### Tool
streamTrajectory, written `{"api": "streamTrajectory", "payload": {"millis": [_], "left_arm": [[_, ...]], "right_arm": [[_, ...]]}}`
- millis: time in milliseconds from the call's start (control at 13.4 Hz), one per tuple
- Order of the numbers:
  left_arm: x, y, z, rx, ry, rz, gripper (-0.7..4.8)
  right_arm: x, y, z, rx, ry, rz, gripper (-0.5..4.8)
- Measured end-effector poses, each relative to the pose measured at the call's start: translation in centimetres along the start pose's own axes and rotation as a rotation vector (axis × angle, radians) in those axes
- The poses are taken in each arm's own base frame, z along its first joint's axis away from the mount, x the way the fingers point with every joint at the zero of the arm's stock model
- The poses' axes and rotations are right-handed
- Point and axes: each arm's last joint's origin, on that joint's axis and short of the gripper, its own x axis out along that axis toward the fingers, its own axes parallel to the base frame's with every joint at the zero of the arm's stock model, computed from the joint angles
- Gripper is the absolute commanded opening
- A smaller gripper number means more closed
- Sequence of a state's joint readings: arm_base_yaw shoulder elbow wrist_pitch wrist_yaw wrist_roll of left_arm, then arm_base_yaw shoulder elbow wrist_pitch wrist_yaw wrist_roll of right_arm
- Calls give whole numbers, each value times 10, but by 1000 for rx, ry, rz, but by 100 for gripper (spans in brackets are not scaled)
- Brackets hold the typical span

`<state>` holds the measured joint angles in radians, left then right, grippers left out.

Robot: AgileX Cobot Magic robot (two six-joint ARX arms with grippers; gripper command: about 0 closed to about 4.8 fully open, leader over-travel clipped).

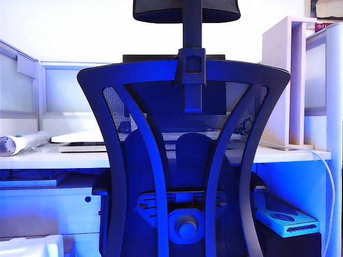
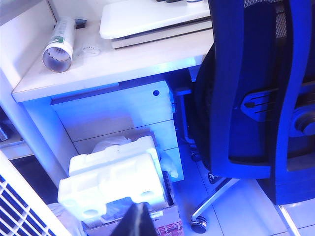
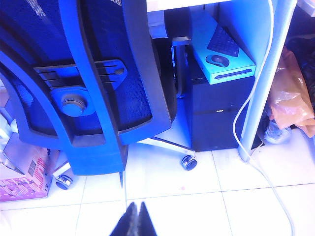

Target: Pull out the black chair under the table.

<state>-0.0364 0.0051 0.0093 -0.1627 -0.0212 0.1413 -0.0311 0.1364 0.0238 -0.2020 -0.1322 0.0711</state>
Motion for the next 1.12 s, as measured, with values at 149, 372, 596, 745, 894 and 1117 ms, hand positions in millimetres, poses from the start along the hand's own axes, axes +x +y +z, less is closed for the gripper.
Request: {"api": "streamTrajectory", "payload": {"millis": [149,372,596,745,894,1117], "left_arm": [[0,0,0,0,0,0,-4],[0,0,0,0,0,0,-4],[0,0,0,0,-2,-13,-5],[0,-2,1,0,-18,-71,-5],[0,-3,2,0,-30,-108,-5],[-2,-8,12,-6,-162,-319,-5]], "right_arm": [[0,0,0,0,0,0,-5],[0,0,0,0,0,0,-5],[0,0,0,0,0,0,-5],[0,0,0,0,0,0,-6],[0,0,0,0,0,0,-5],[0,1,3,-4,-26,34,-5]]}}
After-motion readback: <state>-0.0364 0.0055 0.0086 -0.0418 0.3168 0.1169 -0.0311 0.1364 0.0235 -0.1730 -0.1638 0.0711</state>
